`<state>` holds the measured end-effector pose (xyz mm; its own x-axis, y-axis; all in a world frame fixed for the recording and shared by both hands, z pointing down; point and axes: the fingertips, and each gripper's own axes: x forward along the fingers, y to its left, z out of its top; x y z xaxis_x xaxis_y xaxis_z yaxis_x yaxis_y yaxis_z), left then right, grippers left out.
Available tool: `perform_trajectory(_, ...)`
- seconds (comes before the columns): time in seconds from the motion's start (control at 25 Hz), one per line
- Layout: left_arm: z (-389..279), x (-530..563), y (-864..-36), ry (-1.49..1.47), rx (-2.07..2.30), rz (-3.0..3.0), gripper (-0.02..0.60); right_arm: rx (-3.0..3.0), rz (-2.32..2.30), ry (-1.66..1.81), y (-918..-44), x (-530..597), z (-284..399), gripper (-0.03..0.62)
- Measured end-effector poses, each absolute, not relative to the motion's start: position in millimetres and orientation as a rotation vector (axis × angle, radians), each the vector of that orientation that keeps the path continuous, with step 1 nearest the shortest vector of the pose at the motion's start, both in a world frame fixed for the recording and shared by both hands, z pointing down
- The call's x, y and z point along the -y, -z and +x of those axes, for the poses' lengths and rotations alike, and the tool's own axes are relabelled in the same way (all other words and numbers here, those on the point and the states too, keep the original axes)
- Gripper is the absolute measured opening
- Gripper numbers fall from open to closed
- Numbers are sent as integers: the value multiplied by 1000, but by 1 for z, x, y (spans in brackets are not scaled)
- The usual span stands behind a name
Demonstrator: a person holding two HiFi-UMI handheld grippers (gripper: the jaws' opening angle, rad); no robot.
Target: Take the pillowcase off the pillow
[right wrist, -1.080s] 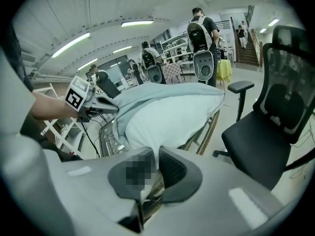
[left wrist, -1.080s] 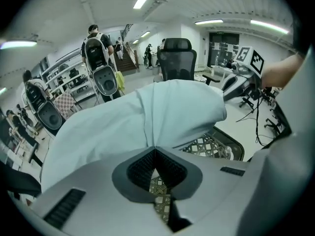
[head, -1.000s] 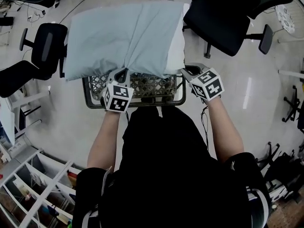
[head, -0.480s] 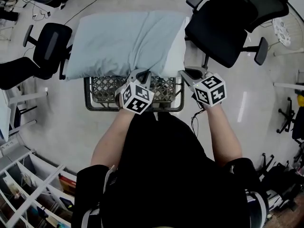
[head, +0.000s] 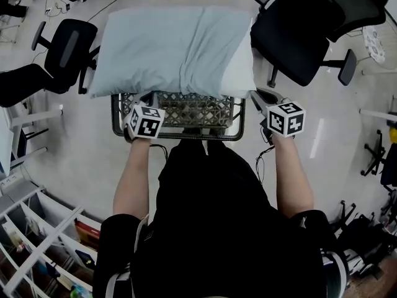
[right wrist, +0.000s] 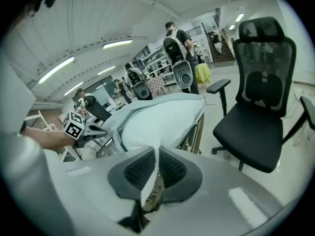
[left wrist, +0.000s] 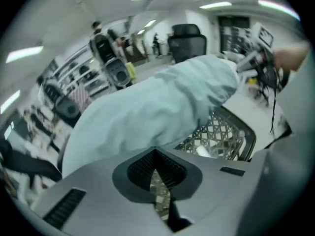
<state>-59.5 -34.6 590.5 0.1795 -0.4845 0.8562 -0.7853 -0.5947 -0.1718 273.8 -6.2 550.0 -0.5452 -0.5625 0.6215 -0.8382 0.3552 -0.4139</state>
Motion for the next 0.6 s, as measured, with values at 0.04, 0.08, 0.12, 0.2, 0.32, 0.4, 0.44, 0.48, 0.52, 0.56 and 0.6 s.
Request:
perform_trajectory(0.04,-82,36,-587,-1303,1223,2119,3,2236,1231,-1018,-552,5,279,34)
perform_trajectory(0.08,-91,37,-578,-1234,1205,2131,3,2230,1210,-999,-554,5,279,32)
perform_trajectory(0.12,-87,39,-568,-1208,1173,2178,5,2232,1176,-967,-553,5,275,34)
perform_trajectory(0.2,-52,37,-554,-1212,1074,2305,5,2246,1125,-925,-550,6,264,34)
perform_trajectory(0.32,24,24,-542,-1084,892,2435,108,2257,1101,-934,-543,1,252,34)
perform_trajectory(0.4,64,19,-540,-1027,817,2490,170,2261,1073,-937,-541,-5,245,34)
perform_trajectory(0.44,79,18,-541,-1027,792,2509,176,2263,1059,-934,-541,-8,243,34)
perform_trajectory(0.48,91,18,-545,-1042,771,2520,182,2265,1051,-931,-540,-11,241,34)
perform_trajectory(0.52,100,20,-551,-1066,758,2524,183,2264,1051,-927,-540,-13,240,34)
perform_trajectory(0.56,105,21,-558,-1097,756,2522,183,2262,1059,-922,-540,-15,240,34)
perform_trajectory(0.6,106,24,-564,-1136,765,2514,171,2257,1073,-916,-541,-17,241,34)
